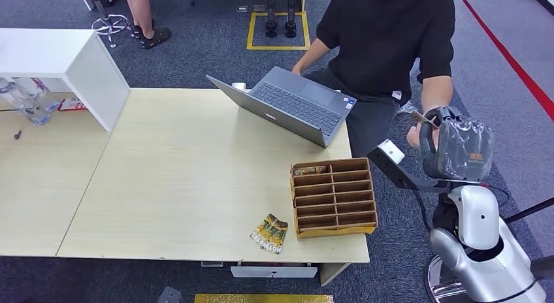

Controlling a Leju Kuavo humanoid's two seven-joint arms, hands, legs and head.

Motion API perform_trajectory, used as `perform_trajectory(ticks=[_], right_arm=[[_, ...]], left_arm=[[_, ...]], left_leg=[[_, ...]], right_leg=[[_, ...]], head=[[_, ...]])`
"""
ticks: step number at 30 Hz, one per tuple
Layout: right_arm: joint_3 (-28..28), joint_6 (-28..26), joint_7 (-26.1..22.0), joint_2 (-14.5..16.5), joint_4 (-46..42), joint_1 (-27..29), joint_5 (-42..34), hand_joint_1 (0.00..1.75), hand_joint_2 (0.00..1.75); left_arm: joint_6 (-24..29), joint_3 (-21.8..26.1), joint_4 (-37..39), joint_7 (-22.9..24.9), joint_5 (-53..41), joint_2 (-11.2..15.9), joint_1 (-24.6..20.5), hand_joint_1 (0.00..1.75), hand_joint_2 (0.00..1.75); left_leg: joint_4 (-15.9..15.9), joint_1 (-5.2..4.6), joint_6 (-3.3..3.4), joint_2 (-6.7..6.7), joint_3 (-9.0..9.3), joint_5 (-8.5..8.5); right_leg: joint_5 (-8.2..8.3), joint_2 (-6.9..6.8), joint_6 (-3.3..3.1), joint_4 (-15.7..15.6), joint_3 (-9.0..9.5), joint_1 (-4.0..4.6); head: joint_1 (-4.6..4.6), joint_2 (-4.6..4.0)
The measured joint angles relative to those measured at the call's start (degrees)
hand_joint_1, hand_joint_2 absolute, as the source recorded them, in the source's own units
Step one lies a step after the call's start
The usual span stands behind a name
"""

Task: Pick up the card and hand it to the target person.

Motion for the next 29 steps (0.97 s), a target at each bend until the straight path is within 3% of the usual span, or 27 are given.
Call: perform_trajectory(ticks=[23, 24, 27, 28, 29], right_arm=[[1.08, 9.73, -2.4, -0.57, 7.32, -1.64, 8.89, 1.53, 1.75], [1.27, 10.11, -2.47, -0.65, 7.69, -1.65, 8.97, 1.43, 1.75], [1.77, 10.82, -2.57, -0.79, 8.7, -1.71, 8.99, 0.31, 1.75], [1.92, 11.01, -2.58, -0.79, 9.02, -1.79, 8.98, 0.04, 1.75], [1.99, 11.09, -2.59, -0.79, 9.18, -1.83, 8.97, 0.0, 1.75]], left_arm=[[-0.52, -0.28, -0.02, 0.81, -1.42, -0.09, -0.61, 0.0, 0.0], [-0.52, -0.28, -0.02, 0.83, -1.46, -0.09, -0.62, 0.0, 0.0], [-0.52, -0.28, -0.02, 0.83, -1.66, -0.07, -0.65, 0.0, 0.0], [-0.53, -0.28, -0.02, 0.83, -1.75, -0.07, -0.67, 0.0, 0.0], [-0.53, -0.28, -0.02, 0.83, -1.8, -0.07, -0.67, 0.0, 0.0]], left_leg=[[0.0, 0.0, 0.0, -0.02, -0.03, 0.0], [0.0, 0.0, 0.0, -0.02, -0.04, 0.0], [0.0, 0.0, 0.0, -0.02, -0.05, 0.0], [0.0, 0.0, 0.0, -0.02, -0.05, 0.0], [0.0, 0.0, 0.0, -0.02, -0.05, 0.0]], right_leg=[[0.0, 0.0, 0.0, 0.0, -0.01, 0.0], [0.0, 0.0, 0.0, 0.0, -0.01, 0.0], [0.0, 0.0, 0.0, 0.0, -0.02, 0.0], [0.0, 0.0, 0.0, 0.0, -0.02, 0.0], [0.0, 0.0, 0.0, 0.0, -0.02, 0.0]], head=[[-0.01, 0.0], [-0.01, 0.0], [-0.01, 0.0], [-0.01, 0.0], [-0.01, 0.0]])
